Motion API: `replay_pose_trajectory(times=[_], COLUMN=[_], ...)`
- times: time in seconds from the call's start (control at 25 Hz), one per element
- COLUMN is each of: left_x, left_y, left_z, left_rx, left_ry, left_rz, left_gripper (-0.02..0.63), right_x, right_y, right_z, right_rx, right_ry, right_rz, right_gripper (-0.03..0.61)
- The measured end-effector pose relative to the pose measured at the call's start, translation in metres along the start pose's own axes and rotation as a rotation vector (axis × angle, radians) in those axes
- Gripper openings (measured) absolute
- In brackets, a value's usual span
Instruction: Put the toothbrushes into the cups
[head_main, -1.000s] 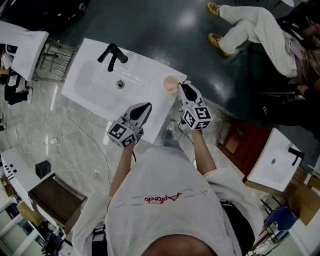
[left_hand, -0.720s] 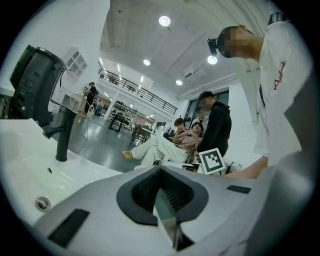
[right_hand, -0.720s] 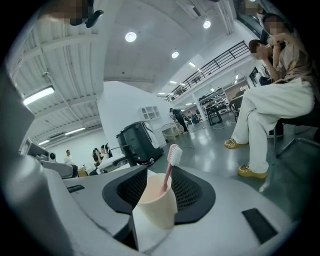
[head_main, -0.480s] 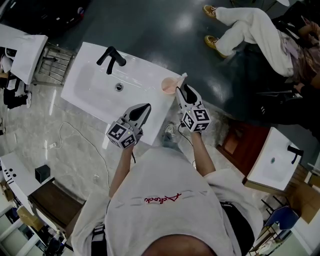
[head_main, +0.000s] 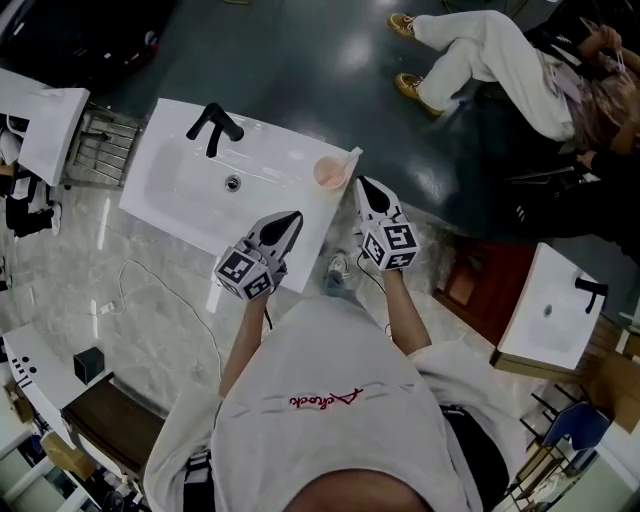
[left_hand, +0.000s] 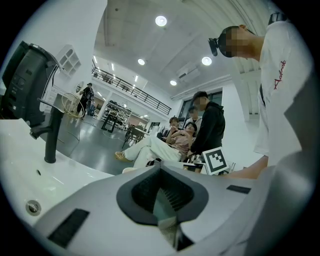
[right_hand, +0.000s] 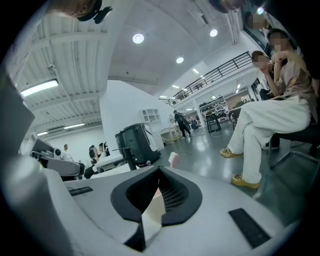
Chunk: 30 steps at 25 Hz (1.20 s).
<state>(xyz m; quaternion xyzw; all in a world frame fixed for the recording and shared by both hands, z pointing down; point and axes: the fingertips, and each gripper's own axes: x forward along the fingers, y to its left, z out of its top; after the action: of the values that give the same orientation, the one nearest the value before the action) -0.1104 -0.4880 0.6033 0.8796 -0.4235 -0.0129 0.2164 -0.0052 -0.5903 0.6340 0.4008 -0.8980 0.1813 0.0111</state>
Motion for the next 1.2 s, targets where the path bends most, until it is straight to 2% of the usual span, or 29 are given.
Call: replay_pose_trajectory(times=[0.32, 0.68, 0.84, 1.2], left_x=[-0.008, -0.005, -0.009, -0.046], left_y=[-0.009, -0.029, -0.040, -0.058], left_z=[0.011, 0.040, 0.048, 0.041], left_rx=[0.030, 0.095, 0.114, 0.121], left_ry=[-0.038, -0.116, -0.140, -0.154], left_rz=[-0.045, -0.120, -0.145, -0.172], left_gripper=[0.014, 0.014, 0.014, 0.014], right_x=[-0.018, -0.041, -0.049, -0.078], right_y=[0.020, 0.059, 0.071, 0.110], right_z=[0.021, 0.058, 0.071, 0.068], right_rx=[-0.088, -0.303, -0.319, -0.341], right_ry=[-0.063, -0.105, -0.130, -0.143], right_rz=[-0.019, 0.000, -0.005, -0.017], right_gripper=[0.034, 0.034, 0.034, 0.034])
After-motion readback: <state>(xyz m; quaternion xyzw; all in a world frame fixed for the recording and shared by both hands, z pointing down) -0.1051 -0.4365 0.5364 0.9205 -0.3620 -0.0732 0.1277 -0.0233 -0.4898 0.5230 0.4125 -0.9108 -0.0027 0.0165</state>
